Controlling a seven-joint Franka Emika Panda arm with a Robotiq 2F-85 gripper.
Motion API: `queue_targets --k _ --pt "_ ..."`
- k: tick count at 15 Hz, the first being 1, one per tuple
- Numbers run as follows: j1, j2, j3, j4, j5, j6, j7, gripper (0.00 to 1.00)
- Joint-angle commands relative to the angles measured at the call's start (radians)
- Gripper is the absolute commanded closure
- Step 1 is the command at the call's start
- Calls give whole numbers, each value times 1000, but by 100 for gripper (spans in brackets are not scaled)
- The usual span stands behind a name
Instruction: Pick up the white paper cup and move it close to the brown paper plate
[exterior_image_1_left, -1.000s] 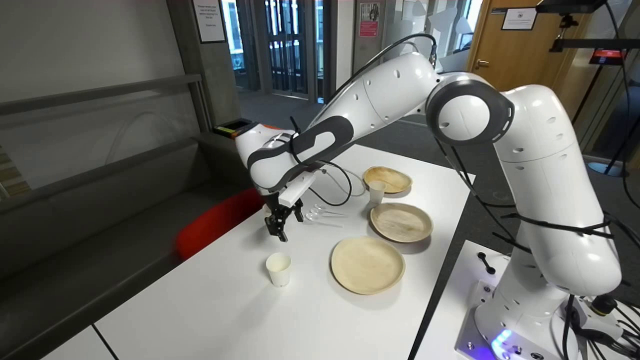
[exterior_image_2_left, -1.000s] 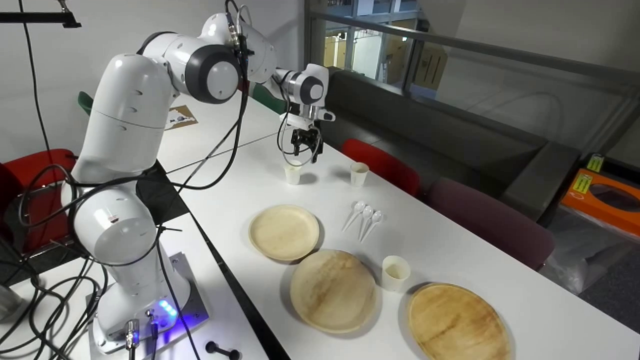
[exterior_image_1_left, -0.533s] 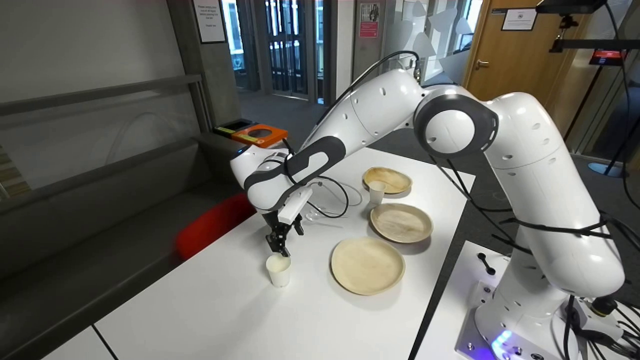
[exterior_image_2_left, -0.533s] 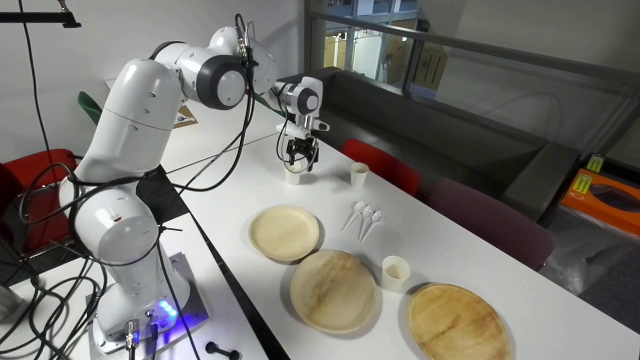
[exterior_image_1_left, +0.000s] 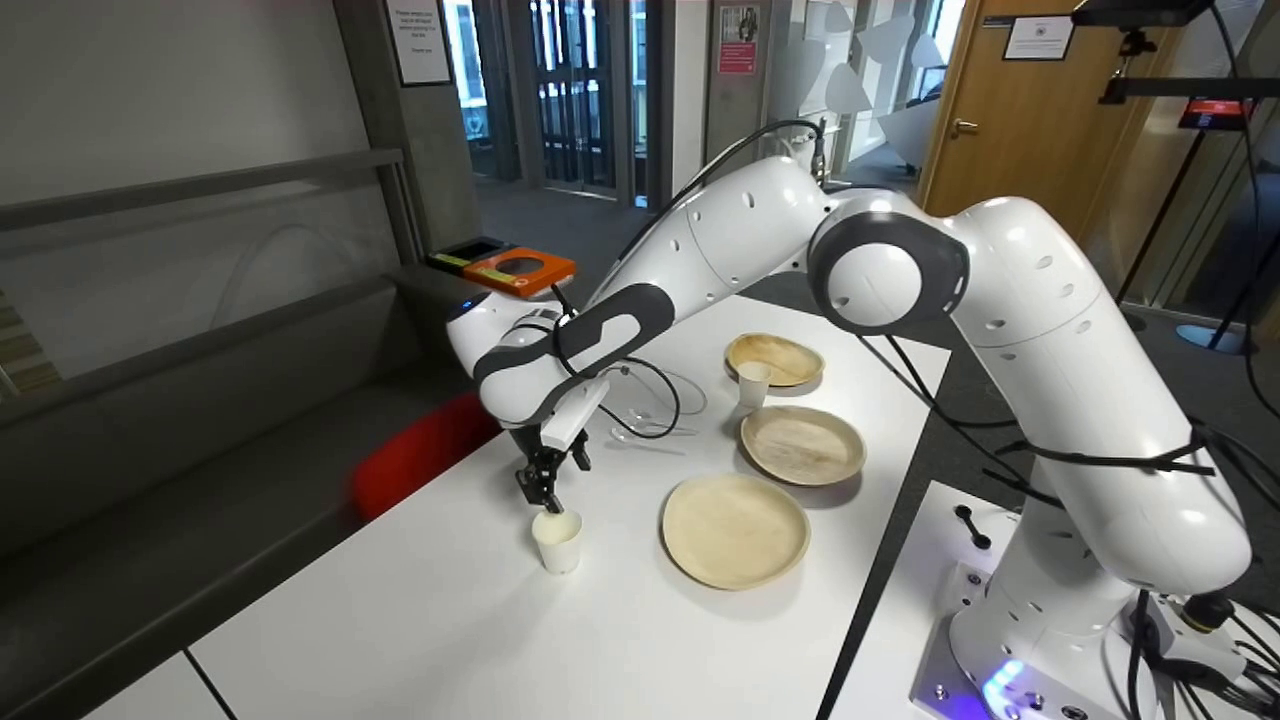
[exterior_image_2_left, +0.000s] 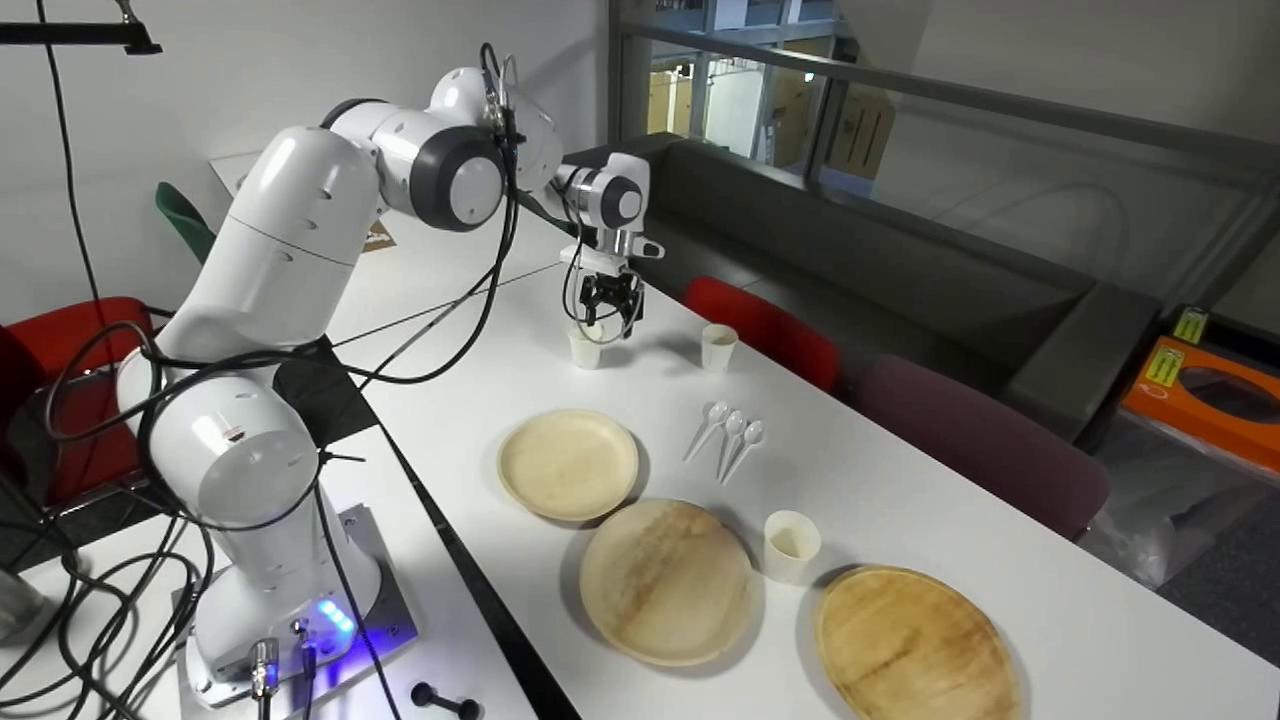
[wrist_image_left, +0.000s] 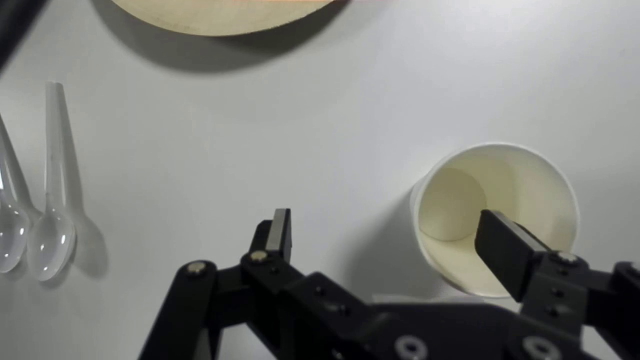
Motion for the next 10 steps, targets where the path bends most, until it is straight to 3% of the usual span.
queue_targets --k 1,10 --pt "14 33 -18 72 -12 -44 -27 0" --pt "10 58 -28 86 -7 -48 -26 0"
